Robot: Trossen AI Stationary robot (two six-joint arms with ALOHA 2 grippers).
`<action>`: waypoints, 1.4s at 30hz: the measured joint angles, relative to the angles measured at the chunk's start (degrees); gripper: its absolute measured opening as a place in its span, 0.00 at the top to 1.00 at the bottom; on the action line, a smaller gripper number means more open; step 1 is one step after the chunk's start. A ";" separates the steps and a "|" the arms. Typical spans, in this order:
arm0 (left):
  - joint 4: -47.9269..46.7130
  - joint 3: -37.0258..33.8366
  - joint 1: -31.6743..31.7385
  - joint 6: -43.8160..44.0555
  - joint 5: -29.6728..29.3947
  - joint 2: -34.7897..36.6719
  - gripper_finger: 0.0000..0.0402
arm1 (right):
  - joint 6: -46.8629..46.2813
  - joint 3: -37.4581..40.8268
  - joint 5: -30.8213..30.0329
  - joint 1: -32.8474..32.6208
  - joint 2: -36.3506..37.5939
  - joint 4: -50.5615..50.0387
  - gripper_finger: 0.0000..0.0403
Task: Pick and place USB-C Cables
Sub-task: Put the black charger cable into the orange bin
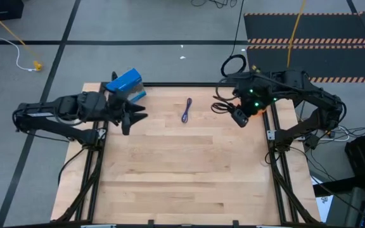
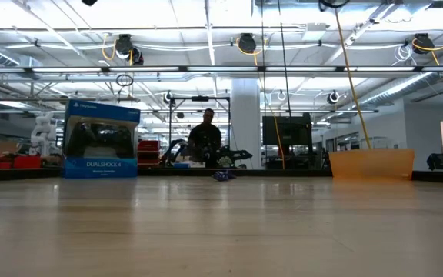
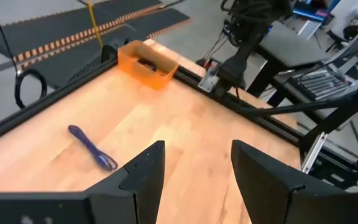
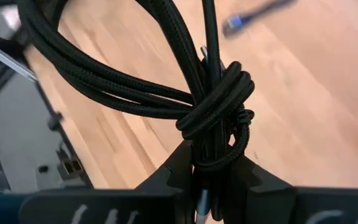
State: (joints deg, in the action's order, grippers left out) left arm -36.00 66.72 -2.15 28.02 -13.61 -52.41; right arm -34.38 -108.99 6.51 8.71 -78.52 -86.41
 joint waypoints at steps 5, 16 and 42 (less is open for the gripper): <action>-0.61 0.02 0.00 0.78 0.02 -1.66 0.54 | -1.95 0.09 2.80 0.00 0.02 -3.46 0.92; -1.05 0.00 0.00 2.55 1.60 -4.38 0.54 | -6.27 0.09 5.82 -0.02 0.09 -3.60 0.91; -0.67 0.00 0.00 4.03 2.60 -5.33 0.54 | 8.78 0.15 5.72 15.15 -7.61 -3.61 0.92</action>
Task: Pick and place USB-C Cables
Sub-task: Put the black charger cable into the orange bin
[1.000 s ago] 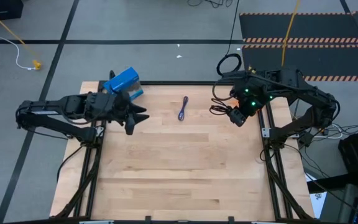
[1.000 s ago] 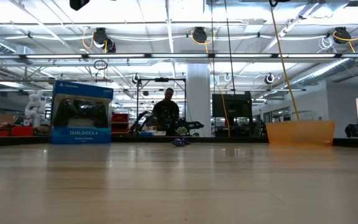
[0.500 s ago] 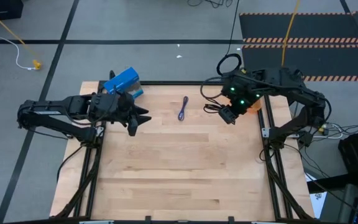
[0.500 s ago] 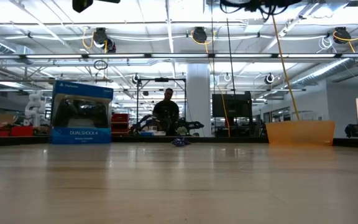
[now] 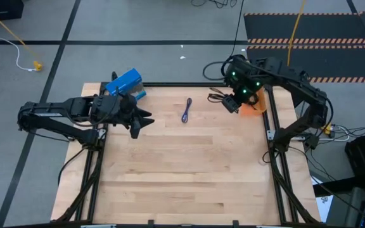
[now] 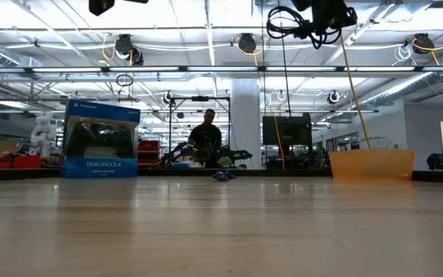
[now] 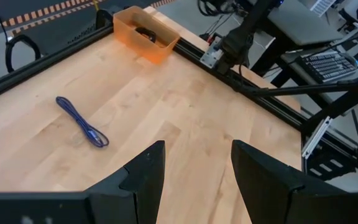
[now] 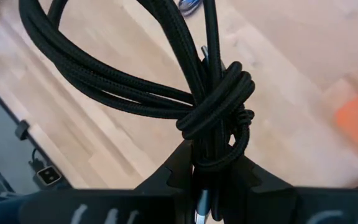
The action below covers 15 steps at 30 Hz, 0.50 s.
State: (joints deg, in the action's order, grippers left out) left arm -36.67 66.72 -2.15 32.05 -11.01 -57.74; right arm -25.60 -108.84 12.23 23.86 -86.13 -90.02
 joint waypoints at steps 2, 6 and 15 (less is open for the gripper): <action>0.00 0.00 0.00 0.00 0.09 0.00 0.54 | 1.43 0.00 0.02 2.07 0.00 0.00 0.92; 0.00 0.00 0.00 0.00 0.20 0.00 0.54 | 4.17 0.63 0.02 6.24 0.03 0.12 0.92; 0.02 0.00 0.00 0.33 0.20 0.00 0.54 | 8.53 10.08 0.00 14.78 1.94 -0.04 0.92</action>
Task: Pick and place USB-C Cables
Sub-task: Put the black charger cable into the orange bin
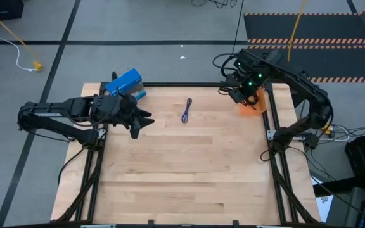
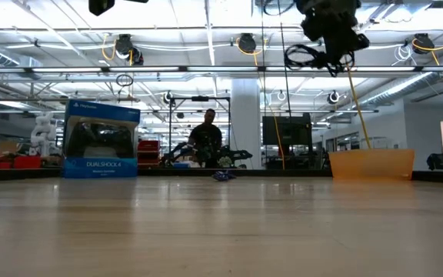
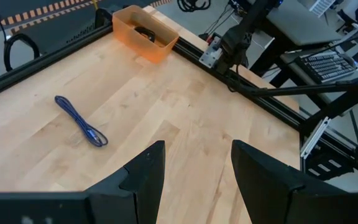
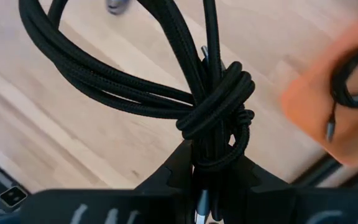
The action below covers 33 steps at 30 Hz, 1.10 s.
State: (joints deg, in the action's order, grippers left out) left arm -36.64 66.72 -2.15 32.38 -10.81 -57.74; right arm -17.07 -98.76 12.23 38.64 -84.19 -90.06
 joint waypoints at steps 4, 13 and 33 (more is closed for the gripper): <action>0.00 0.00 0.00 0.11 0.00 0.00 0.54 | -0.03 3.61 -0.21 3.73 0.71 0.04 0.92; 0.00 0.00 1.06 0.09 -0.03 0.00 0.54 | 3.50 6.79 -3.01 12.87 1.41 0.07 0.92; 0.14 0.00 5.87 -0.59 -0.07 0.00 0.54 | -1.71 14.46 -10.01 22.37 1.40 4.33 0.92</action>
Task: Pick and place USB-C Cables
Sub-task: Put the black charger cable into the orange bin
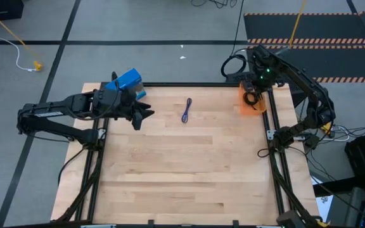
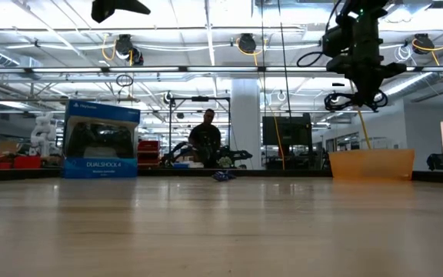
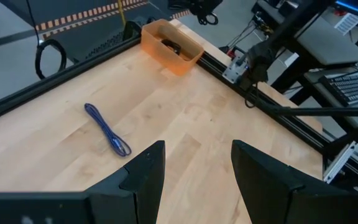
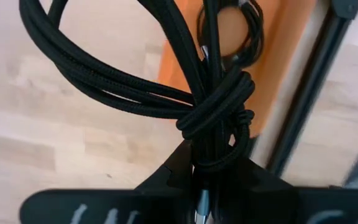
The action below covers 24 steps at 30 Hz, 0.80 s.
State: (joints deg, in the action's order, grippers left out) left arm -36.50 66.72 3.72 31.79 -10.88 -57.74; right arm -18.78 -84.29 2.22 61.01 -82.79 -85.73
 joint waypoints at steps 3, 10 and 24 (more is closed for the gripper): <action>0.04 0.00 0.07 -0.17 0.01 0.00 0.54 | -2.56 0.00 -1.04 0.00 -0.02 1.17 0.92; 0.04 0.00 0.07 -0.26 0.05 0.00 0.54 | -12.51 0.00 -7.75 -2.47 -0.02 3.53 0.92; 0.04 0.00 0.07 -3.63 0.31 0.00 0.54 | -16.42 13.44 -11.27 -5.19 -0.14 10.87 0.92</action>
State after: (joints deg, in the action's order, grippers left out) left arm -36.47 66.72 3.79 28.16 -10.57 -57.74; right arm -35.20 -70.85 -9.05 55.82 -82.92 -74.86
